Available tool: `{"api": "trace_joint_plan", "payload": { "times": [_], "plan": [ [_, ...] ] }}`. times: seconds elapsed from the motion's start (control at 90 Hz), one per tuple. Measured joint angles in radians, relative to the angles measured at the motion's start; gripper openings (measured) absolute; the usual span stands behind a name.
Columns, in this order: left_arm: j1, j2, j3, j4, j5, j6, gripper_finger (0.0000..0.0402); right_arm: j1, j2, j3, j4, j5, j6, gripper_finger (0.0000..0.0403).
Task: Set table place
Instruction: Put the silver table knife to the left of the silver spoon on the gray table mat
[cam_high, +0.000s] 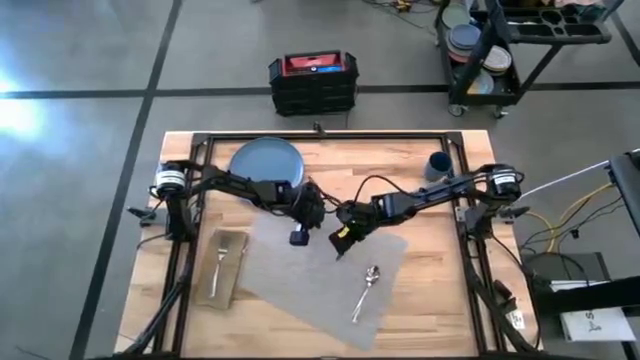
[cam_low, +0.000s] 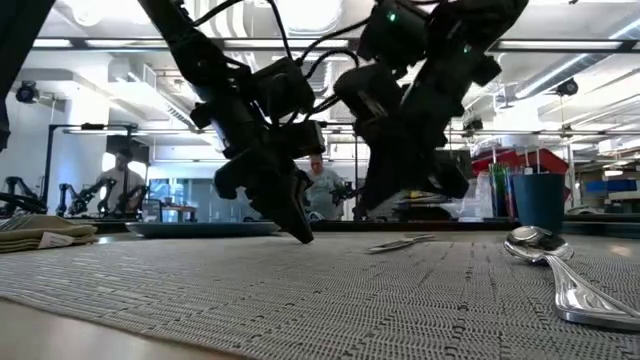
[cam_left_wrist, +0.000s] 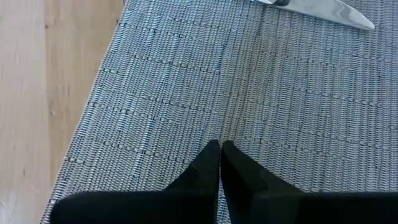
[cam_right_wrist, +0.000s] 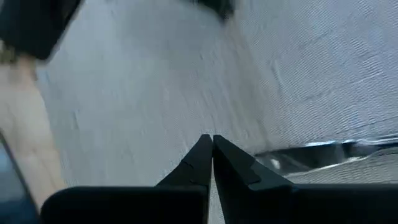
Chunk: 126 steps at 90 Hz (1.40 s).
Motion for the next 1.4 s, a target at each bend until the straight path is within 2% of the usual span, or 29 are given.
{"api": "trace_joint_plan", "payload": {
  "times": [0.144,0.278,0.444,0.567,0.678,0.767,0.889,1.033,1.233,1.4],
  "plan": [
    [0.0,0.0,0.0,0.001,0.002,0.007,0.0001,-0.03,-0.011,0.0,-0.202,0.178,0.07,0.0],
    [0.0,0.0,0.0,0.001,0.003,0.007,0.0001,-0.127,-0.014,-0.002,-0.331,0.256,0.03,0.0],
    [0.0,0.0,0.0,-0.004,0.003,0.006,0.0001,-0.308,-0.03,-0.002,-0.335,0.195,-0.186,0.0],
    [0.0,0.0,0.002,-0.014,0.003,0.004,0.0001,-0.423,-0.033,-0.002,-0.35,0.061,-0.362,0.0],
    [0.0,0.0,0.002,-0.019,0.012,0.003,0.0001,-0.481,-0.034,-0.002,-0.397,-0.07,-0.518,0.0],
    [0.0,0.0,0.002,-0.021,0.023,0.003,0.0001,-0.489,-0.029,-0.002,-0.429,-0.115,-0.599,0.0],
    [0.0,0.0,0.002,-0.02,0.031,0.003,0.0001,-0.477,-0.018,-0.002,-0.426,-0.11,-0.642,0.0],
    [0.0,0.0,0.001,-0.016,0.033,0.003,0.0001,-0.467,-0.008,-0.003,-0.396,-0.011,-0.621,0.0],
    [0.0,0.0,0.001,-0.015,0.033,-0.002,0.0001,-0.389,-0.008,-0.003,-0.363,0.125,-0.589,0.0],
    [0.0,0.0,0.0,-0.013,0.033,-0.002,0.0001,-0.368,-0.007,-0.017,-0.379,0.147,-0.565,0.0]
  ]
}}
